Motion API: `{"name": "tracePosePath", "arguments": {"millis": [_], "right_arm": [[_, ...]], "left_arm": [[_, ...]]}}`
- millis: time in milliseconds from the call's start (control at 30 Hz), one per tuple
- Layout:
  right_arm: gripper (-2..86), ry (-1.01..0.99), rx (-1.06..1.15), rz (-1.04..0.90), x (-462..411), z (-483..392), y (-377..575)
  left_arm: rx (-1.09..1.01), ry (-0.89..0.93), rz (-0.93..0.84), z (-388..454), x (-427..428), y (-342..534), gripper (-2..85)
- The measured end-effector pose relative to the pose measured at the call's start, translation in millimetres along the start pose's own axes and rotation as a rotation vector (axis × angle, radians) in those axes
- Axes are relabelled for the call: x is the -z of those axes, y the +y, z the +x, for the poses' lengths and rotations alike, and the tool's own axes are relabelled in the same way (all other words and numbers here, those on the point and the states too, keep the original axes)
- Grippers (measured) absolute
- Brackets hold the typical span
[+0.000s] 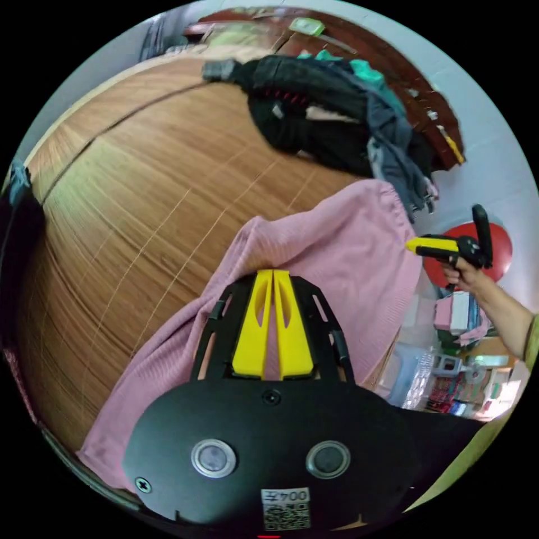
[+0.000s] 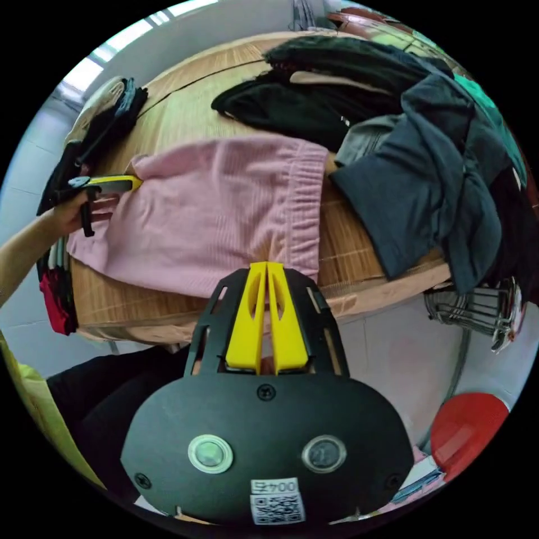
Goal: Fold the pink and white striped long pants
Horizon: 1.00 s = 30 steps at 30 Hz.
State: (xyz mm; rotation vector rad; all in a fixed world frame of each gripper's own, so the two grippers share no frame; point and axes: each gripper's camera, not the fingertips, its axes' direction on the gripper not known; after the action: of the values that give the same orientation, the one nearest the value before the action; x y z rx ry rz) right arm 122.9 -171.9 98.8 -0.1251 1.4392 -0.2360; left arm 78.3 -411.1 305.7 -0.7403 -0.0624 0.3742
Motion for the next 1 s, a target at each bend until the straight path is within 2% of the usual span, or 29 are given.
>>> {"name": "tracePosePath", "arguments": {"millis": [33,133,200,267,367,433,500,600,700,800,933,1000], "right_arm": [[-0.9,-0.005,-0.019,0.004,13.0,-10.3,-7.3],[-0.9,0.062,0.065,0.108,61.5,-61.9,-21.2],[-0.9,0.107,0.149,0.106,72.3,-99.1,-34.3],[-0.9,0.129,0.252,0.035,60.1,-136.9,-52.8],[-0.9,0.282,0.437,-0.111,13.1,-193.4,-77.6],[-0.9,0.346,0.491,-0.044,3.4,-216.8,-85.2],[-0.8,0.291,0.443,-0.028,9.0,-220.4,-97.3],[-0.7,0.128,0.299,-0.203,32.5,-224.4,-152.0],[-0.3,-0.002,0.337,-0.004,96.2,-273.1,-222.7],[1.1,-0.084,0.563,-0.085,97.4,-354.8,-312.6],[4.5,0.031,0.897,-0.327,38.0,-473.6,-412.7],[4.8,0.088,1.033,-0.43,11.6,-515.4,-432.6]], "left_arm": [[0.019,0.006,0.004,1.0,3.3,-0.1,0.1],[-0.015,0.051,0.168,20.7,41.7,28.0,0.1],[-0.032,-0.018,0.237,31.3,61.4,74.8,0.1],[0.012,-0.117,0.218,28.4,61.7,111.9,0.2],[0.112,-0.231,0.143,14.7,52.0,163.0,0.2],[0.147,-0.259,0.129,9.7,45.4,182.7,0.1],[0.163,-0.263,0.086,8.6,30.2,195.7,0.1],[0.176,-0.275,0.121,14.8,24.0,201.5,0.1],[0.158,-0.282,0.146,19.9,21.9,208.0,0.1],[0.166,-0.263,0.157,20.7,22.2,212.8,0.1],[0.165,-0.261,0.16,23.9,21.8,216.5,0.0],[0.147,-0.276,0.178,28.2,20.9,221.3,0.0]]}}
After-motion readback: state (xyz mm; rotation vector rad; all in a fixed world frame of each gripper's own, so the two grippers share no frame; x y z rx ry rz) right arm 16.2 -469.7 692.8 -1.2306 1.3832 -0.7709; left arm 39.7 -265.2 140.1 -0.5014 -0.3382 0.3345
